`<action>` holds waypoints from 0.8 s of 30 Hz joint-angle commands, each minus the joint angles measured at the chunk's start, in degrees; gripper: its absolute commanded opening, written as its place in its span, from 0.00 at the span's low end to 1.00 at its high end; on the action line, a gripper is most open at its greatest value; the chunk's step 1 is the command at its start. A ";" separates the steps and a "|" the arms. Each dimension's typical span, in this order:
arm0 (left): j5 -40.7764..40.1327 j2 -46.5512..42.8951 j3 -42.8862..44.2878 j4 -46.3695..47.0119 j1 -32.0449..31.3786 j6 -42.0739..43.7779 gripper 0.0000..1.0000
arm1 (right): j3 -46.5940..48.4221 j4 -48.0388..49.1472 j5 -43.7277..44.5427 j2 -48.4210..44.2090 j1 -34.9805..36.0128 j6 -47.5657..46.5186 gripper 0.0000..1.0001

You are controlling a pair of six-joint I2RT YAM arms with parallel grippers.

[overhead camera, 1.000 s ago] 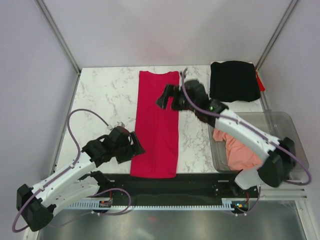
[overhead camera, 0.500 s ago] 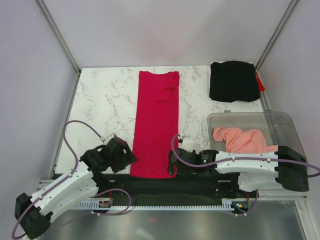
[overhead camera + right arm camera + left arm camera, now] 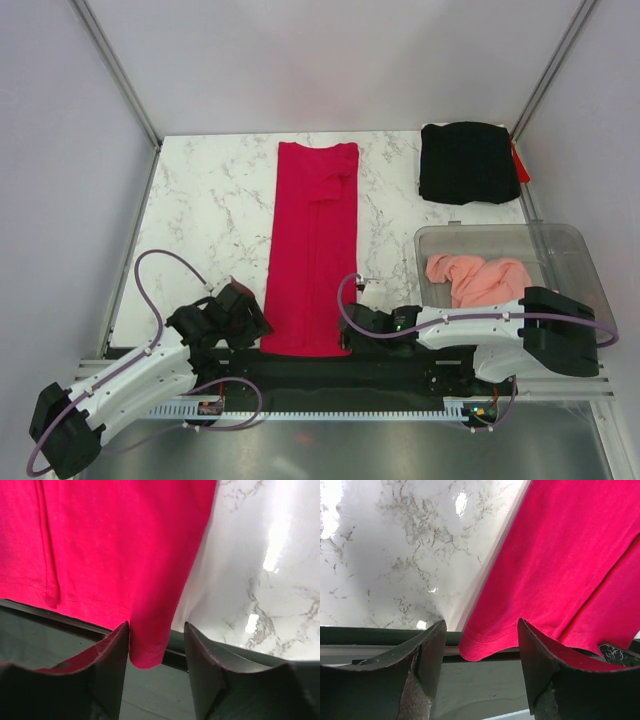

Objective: Fold and stack the t-shirts
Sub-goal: Fold the tshirt

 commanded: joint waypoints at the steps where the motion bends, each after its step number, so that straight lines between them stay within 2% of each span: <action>1: -0.14 0.26 -0.33 2.19 -0.16 -1.64 0.66 | -0.66 3.58 0.52 0.84 0.10 1.35 0.53; 3: 0.38 0.17 -0.50 2.80 -0.16 -1.64 0.60 | -0.66 3.58 0.44 1.10 0.10 1.27 0.46; 7: 0.82 0.35 -0.59 3.68 -0.16 -1.29 0.49 | -1.18 3.58 0.79 1.45 0.10 1.44 0.42; 10: 0.91 0.70 -0.50 4.21 -0.16 -1.29 0.39 | -1.62 3.84 1.05 1.45 0.10 1.70 0.28; 11: 0.91 0.70 -0.50 4.47 -0.16 -1.20 0.32 | -1.80 3.84 0.96 1.45 0.10 1.79 0.21; 16: 2.05 -0.62 -1.29 6.15 -0.25 -0.94 0.08 | -2.06 3.76 1.14 0.75 0.10 1.97 0.10; 17: 2.23 -1.66 -1.29 6.23 -0.25 -0.94 0.03 | -2.15 3.67 1.05 0.58 0.10 2.05 0.03; 18: 2.58 -2.02 -1.12 6.15 -0.25 -0.85 0.02 | -2.15 3.49 0.88 0.14 0.10 1.97 0.00; 24: 4.07 -1.86 3.78 4.57 -0.25 0.64 0.02 | 0.83 -0.01 1.83 -3.28 0.10 1.71 0.00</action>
